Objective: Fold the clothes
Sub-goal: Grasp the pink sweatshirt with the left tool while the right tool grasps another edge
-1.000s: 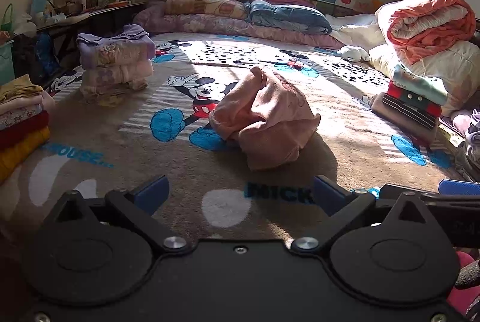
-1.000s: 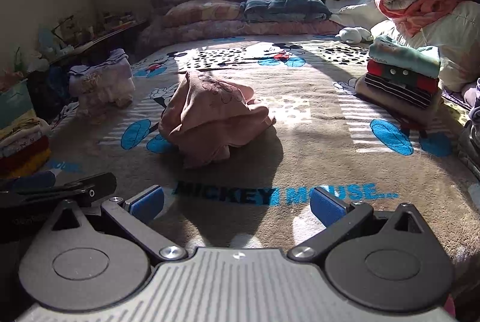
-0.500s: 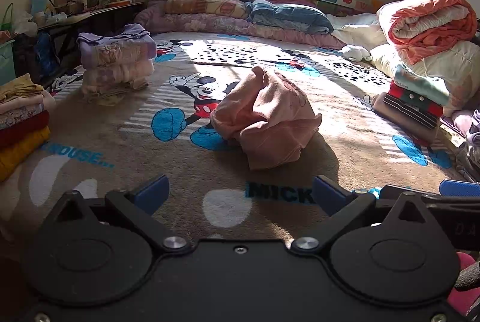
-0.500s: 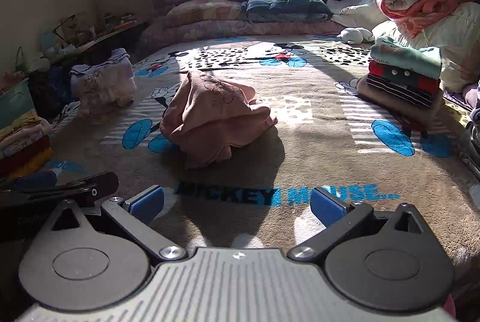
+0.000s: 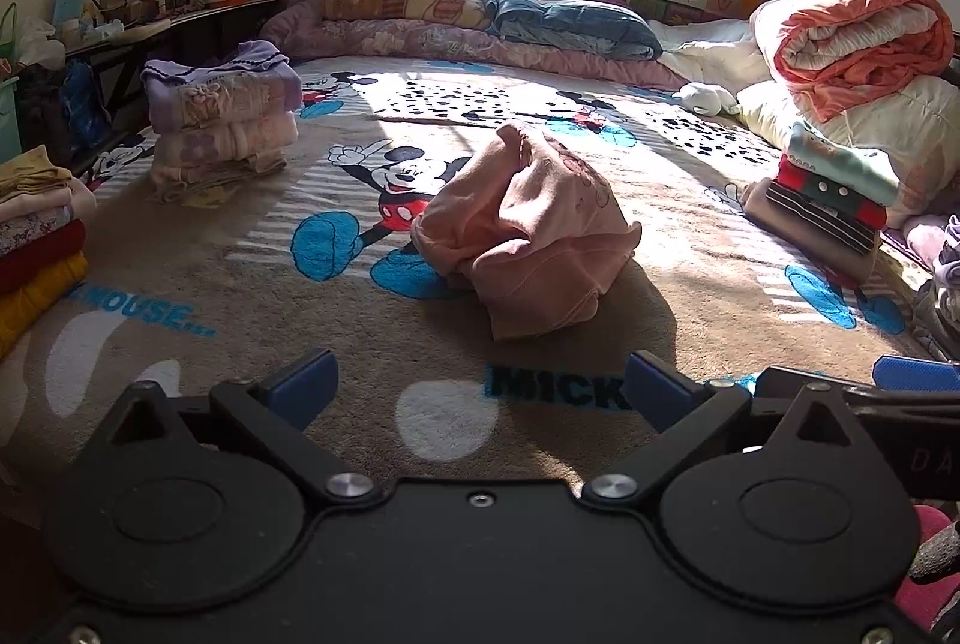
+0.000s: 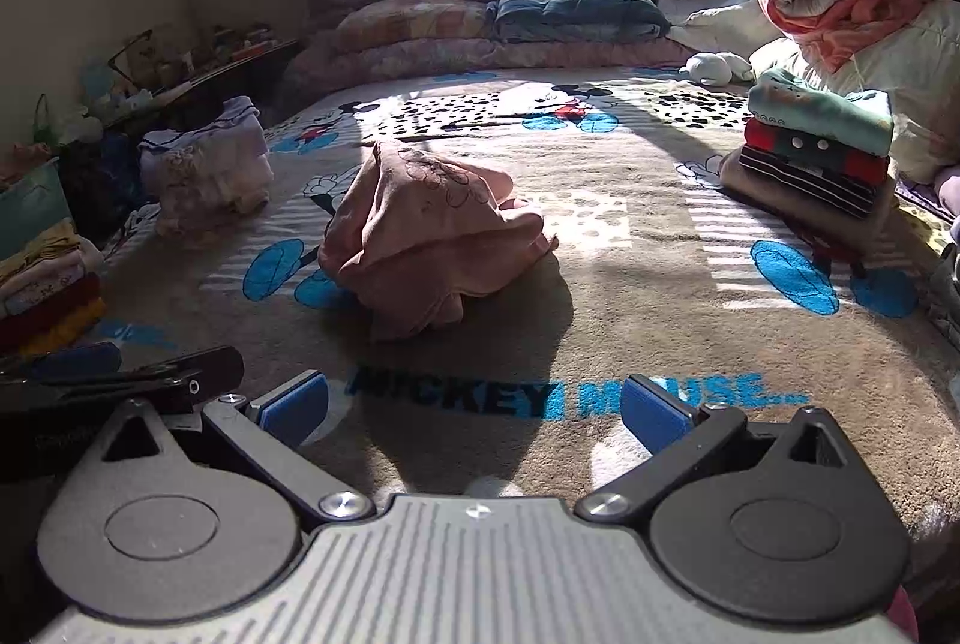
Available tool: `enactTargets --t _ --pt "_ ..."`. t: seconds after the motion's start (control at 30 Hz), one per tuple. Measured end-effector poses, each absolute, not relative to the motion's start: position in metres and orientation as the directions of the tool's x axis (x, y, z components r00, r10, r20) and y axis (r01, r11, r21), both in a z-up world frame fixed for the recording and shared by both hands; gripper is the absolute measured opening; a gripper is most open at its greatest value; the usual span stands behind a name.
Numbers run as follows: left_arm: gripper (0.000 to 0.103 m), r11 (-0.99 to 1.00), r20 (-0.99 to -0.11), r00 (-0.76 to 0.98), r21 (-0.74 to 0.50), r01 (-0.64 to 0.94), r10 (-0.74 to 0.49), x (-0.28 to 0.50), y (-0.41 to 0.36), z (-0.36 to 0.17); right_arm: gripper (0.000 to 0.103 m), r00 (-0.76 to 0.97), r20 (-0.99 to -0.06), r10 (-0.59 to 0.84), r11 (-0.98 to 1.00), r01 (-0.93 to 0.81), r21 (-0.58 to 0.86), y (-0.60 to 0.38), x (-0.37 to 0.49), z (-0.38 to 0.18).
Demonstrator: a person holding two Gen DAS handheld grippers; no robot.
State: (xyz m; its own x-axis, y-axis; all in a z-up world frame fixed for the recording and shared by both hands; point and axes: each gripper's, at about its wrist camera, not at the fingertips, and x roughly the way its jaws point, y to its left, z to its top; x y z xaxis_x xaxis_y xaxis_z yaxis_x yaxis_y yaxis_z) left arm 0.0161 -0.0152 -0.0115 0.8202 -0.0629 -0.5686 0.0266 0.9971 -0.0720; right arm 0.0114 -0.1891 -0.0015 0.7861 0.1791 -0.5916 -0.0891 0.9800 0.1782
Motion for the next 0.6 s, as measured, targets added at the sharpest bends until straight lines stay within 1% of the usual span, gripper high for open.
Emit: enactTargets --t 0.17,0.3,0.6 --pt "0.103 0.995 -0.585 0.807 -0.1 0.028 -0.081 0.033 -0.011 -0.016 0.103 0.772 -0.589 0.239 0.965 -0.119 0.236 -0.195 0.027 -0.008" --pt "0.103 0.992 -0.593 0.8 -0.122 0.02 -0.089 0.049 -0.007 -0.019 0.103 0.77 -0.585 0.256 0.964 -0.157 0.215 -0.192 0.041 -0.01" --pt "0.103 0.989 -0.614 0.781 -0.143 0.032 -0.114 0.091 -0.003 -0.025 0.103 0.764 -0.577 0.29 0.955 -0.192 0.227 -0.199 0.083 -0.013"
